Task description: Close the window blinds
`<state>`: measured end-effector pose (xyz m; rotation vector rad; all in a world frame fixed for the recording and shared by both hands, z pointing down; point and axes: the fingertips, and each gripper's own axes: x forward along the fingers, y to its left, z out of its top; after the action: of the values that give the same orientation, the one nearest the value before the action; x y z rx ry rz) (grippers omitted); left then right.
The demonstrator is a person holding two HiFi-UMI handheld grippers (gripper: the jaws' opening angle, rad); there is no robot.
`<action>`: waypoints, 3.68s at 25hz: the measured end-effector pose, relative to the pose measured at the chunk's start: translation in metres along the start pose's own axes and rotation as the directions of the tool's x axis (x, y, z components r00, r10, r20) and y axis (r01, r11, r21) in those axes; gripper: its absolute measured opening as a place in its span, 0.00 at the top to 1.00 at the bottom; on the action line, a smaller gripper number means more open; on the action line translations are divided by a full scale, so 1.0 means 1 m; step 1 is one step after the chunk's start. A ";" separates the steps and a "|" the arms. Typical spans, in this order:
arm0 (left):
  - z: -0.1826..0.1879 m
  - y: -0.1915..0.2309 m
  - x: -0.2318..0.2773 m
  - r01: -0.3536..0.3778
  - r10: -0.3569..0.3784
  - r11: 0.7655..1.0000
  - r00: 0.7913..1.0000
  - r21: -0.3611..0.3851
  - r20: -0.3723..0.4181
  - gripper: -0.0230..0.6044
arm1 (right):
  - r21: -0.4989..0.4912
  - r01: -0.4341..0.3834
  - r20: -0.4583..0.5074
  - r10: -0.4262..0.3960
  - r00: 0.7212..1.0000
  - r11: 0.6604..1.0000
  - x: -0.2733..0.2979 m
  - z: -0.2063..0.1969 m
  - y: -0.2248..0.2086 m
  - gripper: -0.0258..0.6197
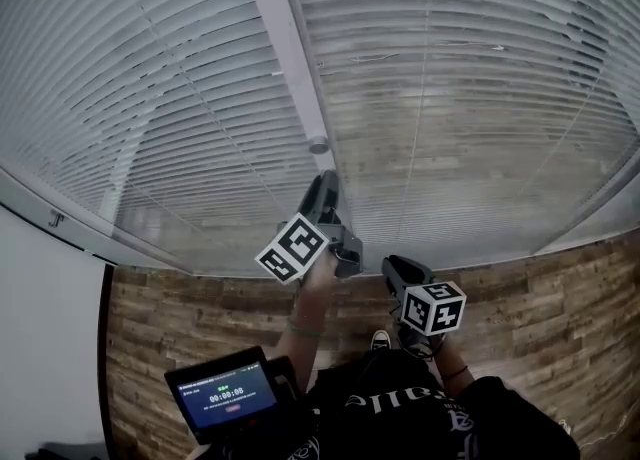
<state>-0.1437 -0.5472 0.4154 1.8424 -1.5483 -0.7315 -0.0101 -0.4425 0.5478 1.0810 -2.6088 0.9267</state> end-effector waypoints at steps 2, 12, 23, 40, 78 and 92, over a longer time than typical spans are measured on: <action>0.004 -0.002 -0.003 -0.016 0.015 0.991 1.000 0.135 0.004 0.76 | 0.001 0.003 -0.001 -0.003 1.000 1.000 -0.002 -0.002 -0.001 0.86; -0.018 -0.017 -0.005 -0.002 0.192 -0.051 0.981 0.999 0.012 0.76 | 0.009 0.017 -0.019 -0.017 1.000 1.000 -0.005 -0.010 -0.008 0.86; -0.007 -0.009 -0.001 -0.032 0.163 0.458 0.985 0.888 -0.048 0.76 | 0.022 0.034 -0.011 -0.034 0.999 0.999 -0.008 -0.010 -0.014 0.86; -0.001 0.001 0.002 0.057 -0.071 0.983 0.995 -0.175 -0.073 0.77 | 0.018 0.025 -0.032 -0.024 0.999 1.000 0.000 -0.015 -0.006 0.86; -0.036 0.031 -0.118 0.245 -0.031 0.771 0.936 0.587 -0.350 0.84 | 0.039 0.104 -0.040 -0.103 0.994 0.994 -0.017 -0.073 0.053 0.86; -0.077 0.078 -0.321 0.414 -0.067 0.681 0.856 0.604 -0.512 0.96 | 0.096 0.164 0.047 -0.169 0.984 0.982 -0.073 -0.187 0.179 0.86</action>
<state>-0.1882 -0.2321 0.5323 2.5793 -1.3462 0.2764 -0.0948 -0.1897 0.5824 1.3429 -2.4925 0.9994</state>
